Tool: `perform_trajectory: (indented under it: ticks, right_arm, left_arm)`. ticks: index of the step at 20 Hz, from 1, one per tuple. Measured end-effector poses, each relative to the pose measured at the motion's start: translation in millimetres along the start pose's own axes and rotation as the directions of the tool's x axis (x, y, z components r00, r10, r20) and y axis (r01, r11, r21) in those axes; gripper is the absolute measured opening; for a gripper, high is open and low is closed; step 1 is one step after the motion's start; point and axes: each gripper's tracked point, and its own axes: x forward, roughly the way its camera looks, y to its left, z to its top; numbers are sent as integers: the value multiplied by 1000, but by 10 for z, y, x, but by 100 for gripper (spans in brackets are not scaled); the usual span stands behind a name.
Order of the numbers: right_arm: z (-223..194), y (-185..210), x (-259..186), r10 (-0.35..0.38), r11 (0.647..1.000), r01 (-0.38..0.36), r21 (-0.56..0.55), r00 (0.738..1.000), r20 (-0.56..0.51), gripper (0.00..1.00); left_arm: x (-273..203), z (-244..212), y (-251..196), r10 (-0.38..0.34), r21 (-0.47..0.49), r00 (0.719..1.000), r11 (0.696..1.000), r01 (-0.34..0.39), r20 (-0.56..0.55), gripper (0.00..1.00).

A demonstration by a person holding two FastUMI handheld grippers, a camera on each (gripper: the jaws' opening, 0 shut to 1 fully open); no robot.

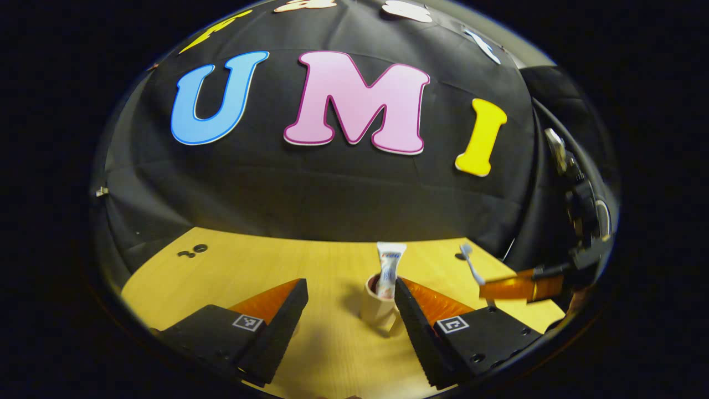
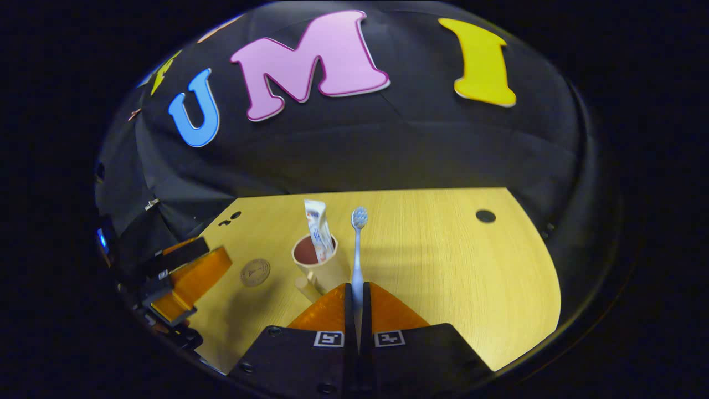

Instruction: Put the toothbrush and toothpaste on the desktop into the cup, then pick up the cup and place it on the coaster on the desktop.

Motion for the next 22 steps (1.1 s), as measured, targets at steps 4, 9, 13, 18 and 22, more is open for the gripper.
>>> perform_trajectory:
  ticks: [4,9,13,18,22]
  right_arm:
    - [344,269,147,46,998,-41,-50,995,85,5]
    - [667,653,398,116,989,-97,-113,976,183,5]
    - [766,890,605,148,986,-123,-117,957,248,5]
    - [815,971,856,171,979,-121,-166,928,332,5]
    - [878,878,950,146,983,-79,-168,886,440,5]
  left_arm:
    - [-429,-69,-117,-42,-75,998,997,37,-55,98]
    - [-721,-65,-188,-54,-74,994,996,47,-98,98]
    - [-875,-119,-186,-40,-51,993,998,35,-113,98]
    - [-926,-286,-43,3,-28,989,1000,-7,-150,98]
    - [-850,-372,135,39,-35,985,998,-45,-167,98]
